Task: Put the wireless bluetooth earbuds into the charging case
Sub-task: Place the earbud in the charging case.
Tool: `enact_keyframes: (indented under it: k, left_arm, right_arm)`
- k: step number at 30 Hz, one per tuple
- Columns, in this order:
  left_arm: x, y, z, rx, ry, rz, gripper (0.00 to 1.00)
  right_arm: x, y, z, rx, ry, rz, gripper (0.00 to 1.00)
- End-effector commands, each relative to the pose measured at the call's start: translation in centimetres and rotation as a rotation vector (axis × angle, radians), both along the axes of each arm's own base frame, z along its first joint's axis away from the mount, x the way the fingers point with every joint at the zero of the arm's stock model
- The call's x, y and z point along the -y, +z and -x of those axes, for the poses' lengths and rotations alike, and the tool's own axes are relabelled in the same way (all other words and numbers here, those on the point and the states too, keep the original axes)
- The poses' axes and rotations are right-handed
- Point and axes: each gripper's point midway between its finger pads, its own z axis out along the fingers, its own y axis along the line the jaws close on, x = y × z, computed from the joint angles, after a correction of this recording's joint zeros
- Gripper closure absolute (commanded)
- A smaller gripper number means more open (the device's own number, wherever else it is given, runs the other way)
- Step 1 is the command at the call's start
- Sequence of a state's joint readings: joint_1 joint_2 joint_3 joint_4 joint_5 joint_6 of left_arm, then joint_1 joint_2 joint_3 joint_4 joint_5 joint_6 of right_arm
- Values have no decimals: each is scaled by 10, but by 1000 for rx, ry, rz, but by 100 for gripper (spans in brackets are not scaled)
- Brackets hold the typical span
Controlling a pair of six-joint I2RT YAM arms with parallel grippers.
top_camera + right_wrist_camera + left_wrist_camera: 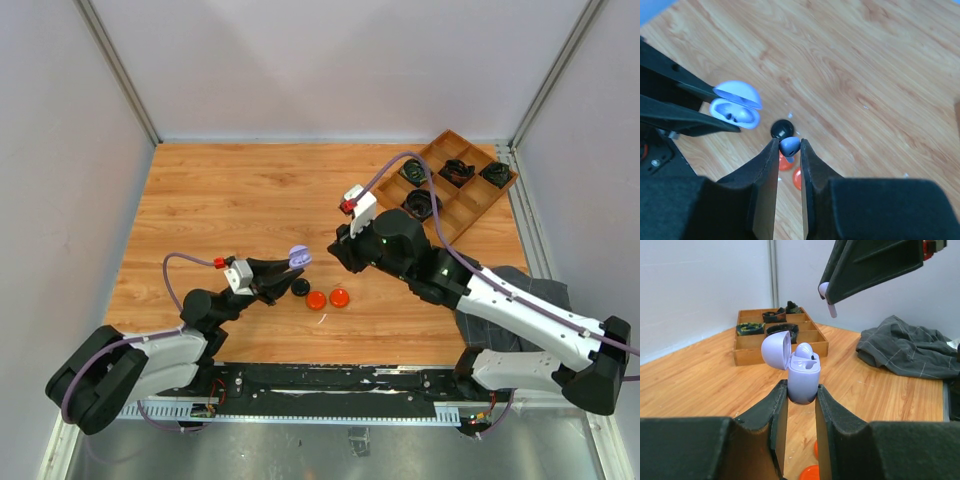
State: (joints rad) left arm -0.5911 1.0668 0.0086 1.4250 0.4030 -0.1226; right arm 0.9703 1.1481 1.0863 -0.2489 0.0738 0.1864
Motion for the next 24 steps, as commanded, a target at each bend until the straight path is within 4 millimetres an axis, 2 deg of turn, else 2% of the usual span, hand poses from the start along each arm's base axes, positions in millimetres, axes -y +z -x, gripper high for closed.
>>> enact_keyframes:
  k: [1, 5, 12, 24]
  left_arm:
    - [-6, -11, 16, 30, -20, -17, 100]
    - [-6, -9, 17, 35, -25, -15, 100]
    - [-5, -8, 18, 34, -34, -13, 100]
    - [-4, -7, 20, 36, -48, -5, 100]
  right_arm:
    - [-31, 29, 15, 81, 68, -180, 89]
    - [-47, 35, 28, 125, 123, -239, 89]
    - [-65, 40, 37, 173, 169, -303, 89]
    - [-74, 14, 35, 159, 170, -270, 88]
